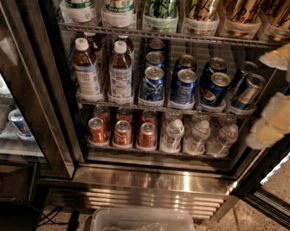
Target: Pick orange can from top shelf of fridge
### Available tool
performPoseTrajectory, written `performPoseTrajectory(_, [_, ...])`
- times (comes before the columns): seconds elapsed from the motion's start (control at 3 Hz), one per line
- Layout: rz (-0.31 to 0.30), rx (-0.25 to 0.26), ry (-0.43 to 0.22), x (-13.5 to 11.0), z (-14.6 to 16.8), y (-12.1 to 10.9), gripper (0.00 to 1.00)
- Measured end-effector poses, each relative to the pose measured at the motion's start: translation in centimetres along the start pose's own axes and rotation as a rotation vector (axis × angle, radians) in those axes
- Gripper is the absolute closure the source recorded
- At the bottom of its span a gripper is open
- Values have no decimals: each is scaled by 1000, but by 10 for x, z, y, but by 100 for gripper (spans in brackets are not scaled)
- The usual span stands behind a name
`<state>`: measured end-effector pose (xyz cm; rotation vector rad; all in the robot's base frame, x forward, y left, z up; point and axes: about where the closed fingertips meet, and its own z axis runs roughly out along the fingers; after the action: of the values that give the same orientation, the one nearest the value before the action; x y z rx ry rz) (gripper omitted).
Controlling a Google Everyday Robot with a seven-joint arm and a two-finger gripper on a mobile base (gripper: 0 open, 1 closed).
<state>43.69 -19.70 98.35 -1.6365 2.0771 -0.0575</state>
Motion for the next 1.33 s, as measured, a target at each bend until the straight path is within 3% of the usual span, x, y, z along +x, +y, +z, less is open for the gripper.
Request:
performPoseTrajectory(0.33, [13,60,-159,-27,0,-6,0])
performPoseTrajectory(1.0, [19,69,-190,-36,-3,-7,0])
performPoseTrajectory(1.33, [73,110,-245,-38,4,-8,0])
